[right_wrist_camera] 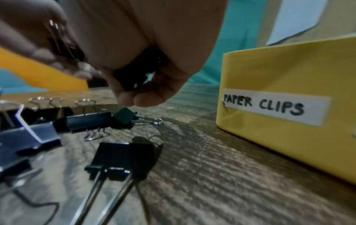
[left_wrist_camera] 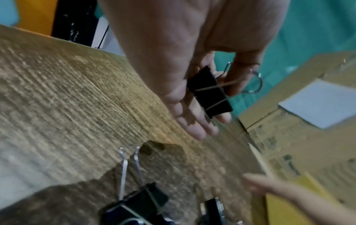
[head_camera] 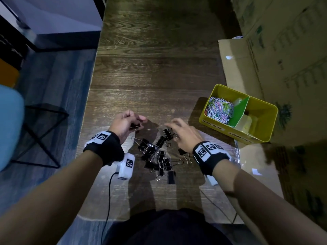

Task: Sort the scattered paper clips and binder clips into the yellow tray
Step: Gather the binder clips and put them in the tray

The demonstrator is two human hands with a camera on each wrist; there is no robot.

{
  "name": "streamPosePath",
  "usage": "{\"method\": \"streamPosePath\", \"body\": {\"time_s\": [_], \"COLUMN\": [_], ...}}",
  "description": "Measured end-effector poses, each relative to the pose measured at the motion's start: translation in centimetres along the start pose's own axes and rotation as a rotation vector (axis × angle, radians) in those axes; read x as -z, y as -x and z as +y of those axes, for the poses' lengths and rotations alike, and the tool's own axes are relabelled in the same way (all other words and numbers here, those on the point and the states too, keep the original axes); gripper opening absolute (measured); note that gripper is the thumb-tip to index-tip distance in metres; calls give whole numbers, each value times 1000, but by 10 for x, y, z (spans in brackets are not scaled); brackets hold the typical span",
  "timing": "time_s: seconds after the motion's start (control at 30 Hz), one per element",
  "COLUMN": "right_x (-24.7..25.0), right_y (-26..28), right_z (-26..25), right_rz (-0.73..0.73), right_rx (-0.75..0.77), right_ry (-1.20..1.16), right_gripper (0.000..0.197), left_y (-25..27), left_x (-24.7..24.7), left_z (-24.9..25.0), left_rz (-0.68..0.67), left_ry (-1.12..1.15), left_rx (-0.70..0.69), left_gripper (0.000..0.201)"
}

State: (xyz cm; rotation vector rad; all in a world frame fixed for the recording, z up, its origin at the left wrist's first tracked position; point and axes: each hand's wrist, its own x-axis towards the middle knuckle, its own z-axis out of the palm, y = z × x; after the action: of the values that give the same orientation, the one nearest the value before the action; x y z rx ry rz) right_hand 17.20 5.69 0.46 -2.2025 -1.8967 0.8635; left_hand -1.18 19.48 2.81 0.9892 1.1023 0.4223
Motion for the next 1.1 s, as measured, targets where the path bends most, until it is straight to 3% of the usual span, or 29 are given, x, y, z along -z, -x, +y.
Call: {"method": "streamPosePath", "body": {"time_s": [0.07,0.17,0.23,0.3,0.4,0.47,0.6,0.73,0.83,0.93,1.03,1.1], "right_x": [-8,-17,-19,-20,-19,-20,-18,-13,-2,10,33,56], "right_y": [-7,-11,-11,-10,-10,-10,-6,1,14,38,69,88], "right_z": [0,-1,-2,-4,-5,-4,-6,-2,1,7,24,39], "right_rz": [-94,-98,-52,-30,-14,16,41,110,183,229,328,481], "right_rx": [31,-3,-65,-98,-106,-105,-141,-294,-414,-448,-367,-352], "right_ry": [89,102,63,74,62,54,2,-364,-773,-1312,-1701,-1817], "right_gripper": [79,72,57,46,41,31,32,49,45,36,36,42], "left_y": [6,11,13,14,13,15,12,1,-9,-21,-25,-24], "left_x": [0,0,-3,-6,-17,-27,-49,-61,-63,-59,-55,-60], "left_z": [7,13,14,12,4,-4,-28,-43,-48,-46,-33,-21], "left_rz": [-71,-150,-175,-208,-303,-300,-250,-238,-285,-280,-144,-132], "left_ry": [46,-19,-229,-580,-1126,-1348,-1544,-1657,-1676,-1553,-1245,-878], "left_rx": [9,35,24,-18,-115,-164,-219,-229,-206,-148,-104,-30], "left_gripper": [32,23,16,8,21,26,50,57,55,49,43,38]}}
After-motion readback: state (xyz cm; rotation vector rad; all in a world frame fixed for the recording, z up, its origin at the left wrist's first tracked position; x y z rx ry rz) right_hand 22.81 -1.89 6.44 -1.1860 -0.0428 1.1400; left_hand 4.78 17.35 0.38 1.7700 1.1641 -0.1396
